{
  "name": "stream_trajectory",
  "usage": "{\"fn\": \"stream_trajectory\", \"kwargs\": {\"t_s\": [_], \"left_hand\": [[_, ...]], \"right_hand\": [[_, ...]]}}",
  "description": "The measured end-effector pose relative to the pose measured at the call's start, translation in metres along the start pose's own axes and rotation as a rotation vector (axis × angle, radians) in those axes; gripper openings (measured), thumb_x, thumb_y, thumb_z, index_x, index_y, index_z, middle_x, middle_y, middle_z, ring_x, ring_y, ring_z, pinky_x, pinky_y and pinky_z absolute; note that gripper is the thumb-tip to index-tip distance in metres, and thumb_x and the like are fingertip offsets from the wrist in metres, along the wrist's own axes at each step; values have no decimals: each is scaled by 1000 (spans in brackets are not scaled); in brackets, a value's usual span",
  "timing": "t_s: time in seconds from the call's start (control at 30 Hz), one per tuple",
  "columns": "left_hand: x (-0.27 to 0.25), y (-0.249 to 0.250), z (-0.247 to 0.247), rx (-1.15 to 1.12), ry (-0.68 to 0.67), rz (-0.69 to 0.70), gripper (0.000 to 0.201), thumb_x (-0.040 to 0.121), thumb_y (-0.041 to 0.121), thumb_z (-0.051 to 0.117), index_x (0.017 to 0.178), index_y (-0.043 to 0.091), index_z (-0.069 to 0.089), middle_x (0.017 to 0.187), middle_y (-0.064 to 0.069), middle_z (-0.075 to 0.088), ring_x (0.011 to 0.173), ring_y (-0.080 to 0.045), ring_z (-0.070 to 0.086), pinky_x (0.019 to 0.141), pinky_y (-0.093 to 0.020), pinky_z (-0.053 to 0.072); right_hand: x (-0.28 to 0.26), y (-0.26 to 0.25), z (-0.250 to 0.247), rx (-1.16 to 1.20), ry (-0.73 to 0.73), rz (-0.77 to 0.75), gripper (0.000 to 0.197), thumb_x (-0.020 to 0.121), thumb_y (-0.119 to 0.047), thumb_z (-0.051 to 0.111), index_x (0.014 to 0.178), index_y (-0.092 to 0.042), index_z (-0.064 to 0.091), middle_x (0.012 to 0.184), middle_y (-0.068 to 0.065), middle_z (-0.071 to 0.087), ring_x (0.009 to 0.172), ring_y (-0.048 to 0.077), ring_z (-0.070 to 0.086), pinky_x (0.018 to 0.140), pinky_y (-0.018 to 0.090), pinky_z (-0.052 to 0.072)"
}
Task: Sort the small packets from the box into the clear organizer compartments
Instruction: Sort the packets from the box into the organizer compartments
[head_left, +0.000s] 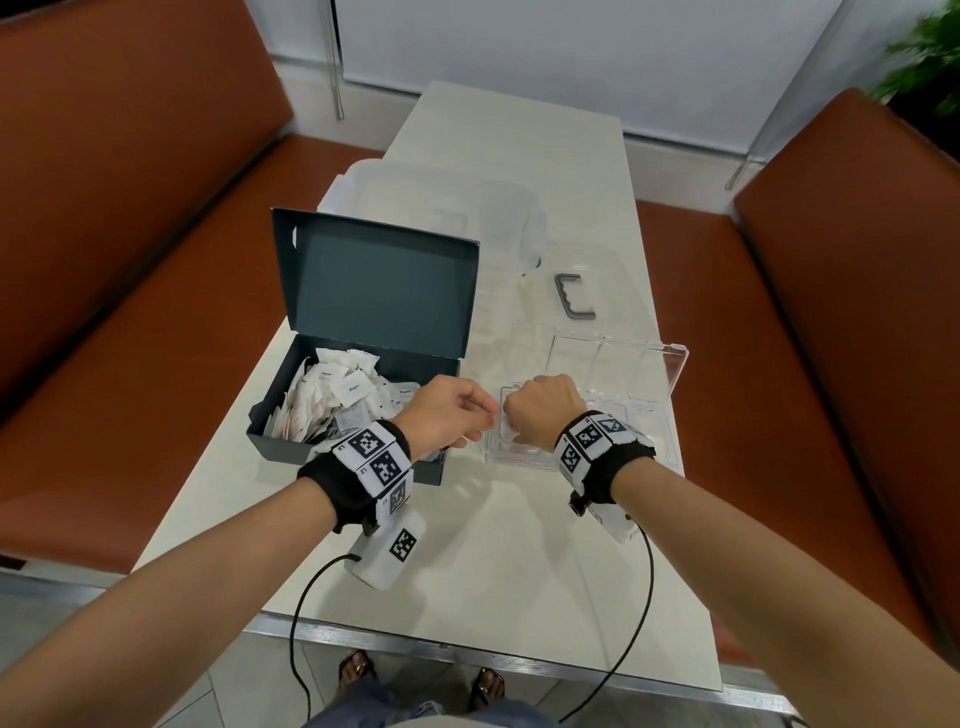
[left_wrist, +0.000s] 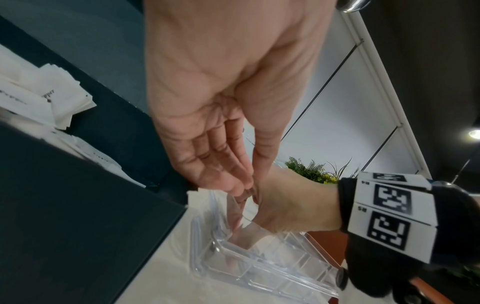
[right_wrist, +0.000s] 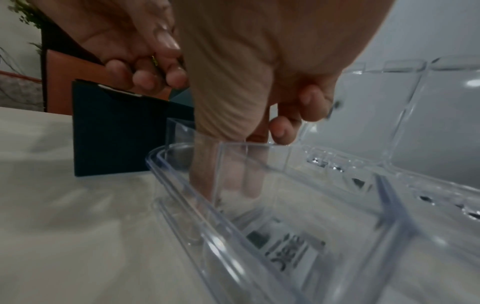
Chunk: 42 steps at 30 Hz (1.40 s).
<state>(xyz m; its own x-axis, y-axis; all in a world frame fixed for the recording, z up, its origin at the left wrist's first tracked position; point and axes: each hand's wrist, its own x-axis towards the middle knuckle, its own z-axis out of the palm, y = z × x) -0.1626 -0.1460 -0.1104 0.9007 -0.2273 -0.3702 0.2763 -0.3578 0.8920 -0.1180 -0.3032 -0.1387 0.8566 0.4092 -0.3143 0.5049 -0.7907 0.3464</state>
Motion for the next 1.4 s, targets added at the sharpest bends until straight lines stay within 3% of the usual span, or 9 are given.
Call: {"fn": "stream_trajectory", "kwargs": {"t_s": [0.2,0.4,0.57,0.67,0.8,0.9,1.03,1.23,1.4], "left_hand": [[-1,2,-5,2,-4,14,10,87,7,68,98,8,68,81,-2,64,67,-13,59,59,-22,47],[-5,17,-36,16,74,86,6,89,12,67,93,14,70,85,1,71,68,-10,64,57,-17,51],[-12,32,-88,123,61,154,8,91,23,65,97,21,70,88,8,75,74,-4,69,64,-17,55],[-11,24,-117,301,47,100,9,90,23,65,97,20,70,87,5,75,77,-9,71,66,-22,55],[-5,2,-137,707,-60,-7,15,90,19,65,104,16,68,94,1,72,82,-14,69,69,-23,53],[0,-13,-138,928,-115,-58,34,85,16,71,118,11,64,111,-8,69,99,-23,64,83,-28,50],[2,-23,-128,1076,-208,-49,70,78,26,79,137,13,46,128,-9,56,113,-26,55,84,-26,42],[2,-38,-111,1189,-246,-32,78,83,47,68,144,19,29,133,-13,33,104,-25,49,79,-33,44],[8,-43,-97,1271,-181,-4,80,85,50,67,143,9,29,137,-15,31,114,-34,54,95,-41,46]], "right_hand": [[-14,18,-25,189,-52,31,21,83,-42,69,94,-25,66,93,-3,67,89,21,64,69,31,46],[-46,60,-78,649,270,158,4,86,-28,65,85,-26,69,86,-10,69,80,12,62,74,31,52],[-50,54,-114,1096,519,101,7,85,-18,66,81,-20,72,71,-11,67,59,-7,57,67,18,49],[-38,14,-117,1031,406,-60,10,86,-13,63,84,-15,72,74,-9,69,61,-6,59,66,10,45],[-5,-51,-102,723,74,-253,21,88,-13,61,107,-9,69,103,4,69,96,20,63,78,19,40],[22,-79,-89,589,-54,-223,39,88,-13,62,126,-5,56,121,13,62,111,29,57,85,28,42],[48,-94,-78,538,-102,-148,40,79,-13,68,116,-6,54,112,16,61,100,32,61,75,29,47],[61,-108,-64,506,-194,-84,81,70,-44,75,137,-19,37,102,4,47,95,26,58,70,31,46],[65,-115,-68,601,-211,-4,61,81,-36,71,130,-9,47,119,13,52,103,27,57,77,30,45]]}}
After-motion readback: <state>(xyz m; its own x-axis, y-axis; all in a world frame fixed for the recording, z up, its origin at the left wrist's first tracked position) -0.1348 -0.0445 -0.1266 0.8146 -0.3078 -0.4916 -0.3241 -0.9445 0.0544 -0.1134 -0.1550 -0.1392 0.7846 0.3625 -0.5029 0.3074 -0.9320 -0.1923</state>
